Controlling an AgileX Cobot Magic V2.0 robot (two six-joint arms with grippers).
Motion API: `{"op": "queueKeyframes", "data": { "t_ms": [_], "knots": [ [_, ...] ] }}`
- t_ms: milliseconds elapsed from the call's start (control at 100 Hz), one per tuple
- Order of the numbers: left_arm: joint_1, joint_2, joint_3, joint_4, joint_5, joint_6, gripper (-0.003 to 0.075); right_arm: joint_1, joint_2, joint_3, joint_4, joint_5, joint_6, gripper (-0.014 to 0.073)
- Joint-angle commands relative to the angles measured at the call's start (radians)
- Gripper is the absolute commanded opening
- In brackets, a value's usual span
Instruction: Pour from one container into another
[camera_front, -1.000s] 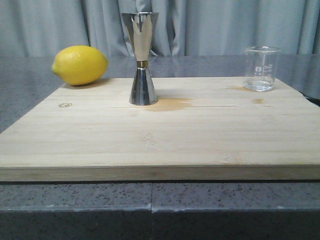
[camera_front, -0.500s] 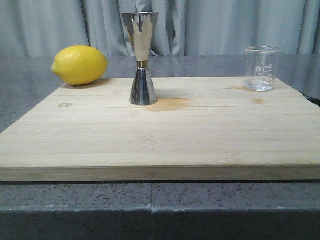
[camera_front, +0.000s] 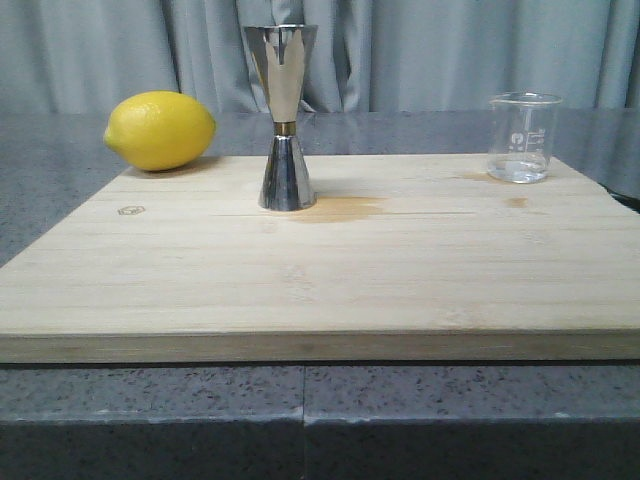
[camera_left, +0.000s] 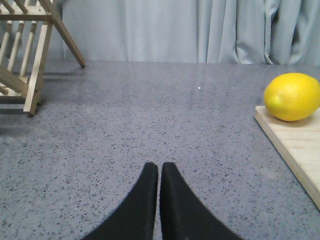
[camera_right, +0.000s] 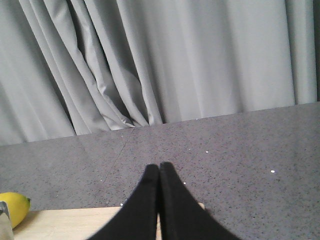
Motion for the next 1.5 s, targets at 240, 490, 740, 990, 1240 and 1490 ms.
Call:
{"op": "queueKeyframes", "data": {
  "t_ms": [240, 490, 740, 990, 1240, 1490],
  "knots": [
    [0.01, -0.038, 0.109, -0.002, -0.268, -0.011, -0.0019, -0.004, -0.002, -0.025, -0.027, 0.03, -0.001, -0.0071],
    [-0.007, -0.038, 0.109, 0.001, -0.286, -0.011, -0.0019, -0.004, -0.002, -0.025, -0.027, 0.028, -0.001, -0.0071],
    [-0.007, -0.038, 0.109, 0.001, -0.286, -0.011, -0.0019, -0.004, -0.002, -0.025, -0.027, 0.028, -0.001, -0.0071],
    [-0.007, -0.038, 0.109, 0.001, -0.286, -0.011, -0.0019, -0.004, -0.002, -0.025, -0.027, 0.028, -0.001, -0.0071],
    [-0.007, -0.038, 0.109, 0.001, -0.286, -0.011, -0.0019, -0.004, -0.002, -0.025, -0.027, 0.028, -0.001, -0.0071],
    [-0.007, -0.038, 0.109, 0.001, -0.286, -0.011, -0.0019, -0.004, -0.002, 0.007, 0.325, 0.02, -0.429, -0.0071]
  ]
}}
